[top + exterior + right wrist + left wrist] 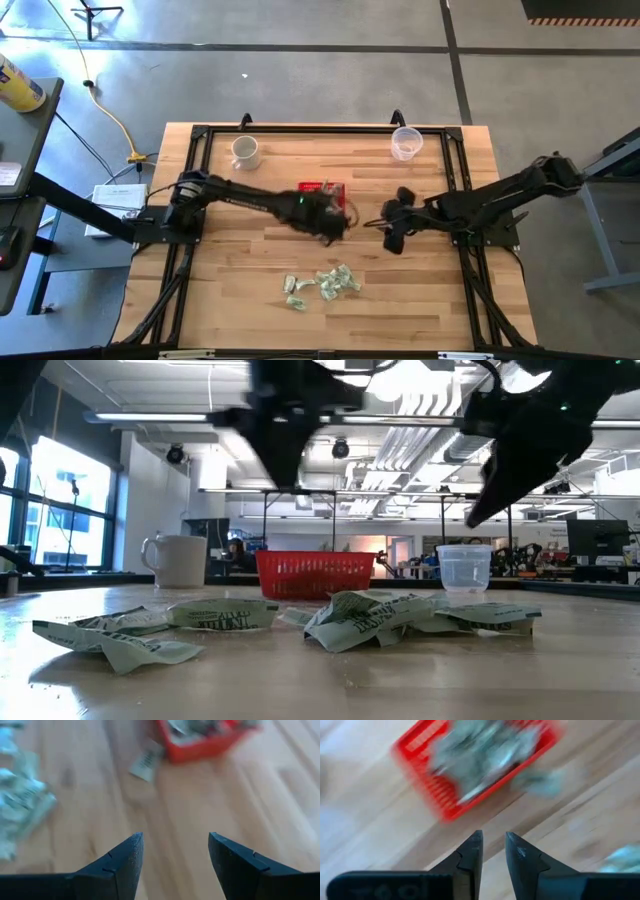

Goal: Pick and place items into bin
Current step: Put the stevia packet into the red bin

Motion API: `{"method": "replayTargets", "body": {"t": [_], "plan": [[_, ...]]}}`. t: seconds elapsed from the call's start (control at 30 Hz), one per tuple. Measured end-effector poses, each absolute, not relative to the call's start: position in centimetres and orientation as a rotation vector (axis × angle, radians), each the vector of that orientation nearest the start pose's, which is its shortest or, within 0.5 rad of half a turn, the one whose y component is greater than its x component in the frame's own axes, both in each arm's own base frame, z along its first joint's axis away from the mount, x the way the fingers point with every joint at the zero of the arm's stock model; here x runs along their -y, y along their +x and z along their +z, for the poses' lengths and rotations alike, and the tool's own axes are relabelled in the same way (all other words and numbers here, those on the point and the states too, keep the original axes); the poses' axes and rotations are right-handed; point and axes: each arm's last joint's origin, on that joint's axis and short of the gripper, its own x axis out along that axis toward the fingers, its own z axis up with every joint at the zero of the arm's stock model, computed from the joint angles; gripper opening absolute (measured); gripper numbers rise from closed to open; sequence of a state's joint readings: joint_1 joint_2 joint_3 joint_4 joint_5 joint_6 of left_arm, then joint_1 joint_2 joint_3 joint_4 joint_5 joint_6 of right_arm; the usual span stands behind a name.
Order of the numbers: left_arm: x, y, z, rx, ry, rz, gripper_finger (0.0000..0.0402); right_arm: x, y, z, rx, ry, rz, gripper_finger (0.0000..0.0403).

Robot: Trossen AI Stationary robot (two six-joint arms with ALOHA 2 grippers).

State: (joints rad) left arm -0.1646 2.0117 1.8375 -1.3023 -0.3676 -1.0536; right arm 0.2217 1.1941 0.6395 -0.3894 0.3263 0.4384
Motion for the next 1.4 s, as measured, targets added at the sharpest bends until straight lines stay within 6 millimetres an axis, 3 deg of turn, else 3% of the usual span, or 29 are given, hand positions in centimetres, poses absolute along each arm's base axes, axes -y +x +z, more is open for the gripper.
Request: {"method": "replayTargets", "body": {"t": [0.17, 0.3, 0.53, 0.73, 0.87, 1.17, 1.27, 1.4], "plan": [[7.8, 35.4, 27.7, -1.193, -0.31, 1.005, 0.0116, -5.3, 24.9, 17.7, -0.75, 0.22, -0.227, 0.0216], [7.5, 32.2, 28.0, -1.163, -0.292, 1.005, 0.011, -6.3, 27.2, 16.4, -0.714, 0.256, -0.291, 0.0216], [6.4, 25.9, 26.6, -1.017, -0.474, 0.743, 0.008, -7.7, 31.7, 14.8, -0.767, 0.23, -0.322, 0.0216], [5.4, 21.5, 26.5, -0.97, -0.447, 0.645, 0.0058, -8.0, 34.9, 13.8, -0.788, 0.259, -0.475, 0.0216], [4.9, 20.2, 26.9, -0.972, -0.403, 0.589, 0.0053, -7.1, 36.1, 12.8, -0.841, 0.325, -0.566, 0.0216], [4.7, 19.4, 27.8, -0.967, -0.284, 0.489, 0.0051, -4.7, 37.1, 11.2, -0.875, 0.482, -0.619, 0.0211], [4.7, 19.3, 27.9, -0.977, -0.262, 0.478, 0.0051, -4.5, 37.1, 11.2, -0.879, 0.488, -0.622, 0.0185], [4.6, 19.1, 27.8, -0.99, -0.252, 0.481, 0.0051, -4.6, 36.9, 11.1, -0.9, 0.491, -0.617, 0.011]]}}
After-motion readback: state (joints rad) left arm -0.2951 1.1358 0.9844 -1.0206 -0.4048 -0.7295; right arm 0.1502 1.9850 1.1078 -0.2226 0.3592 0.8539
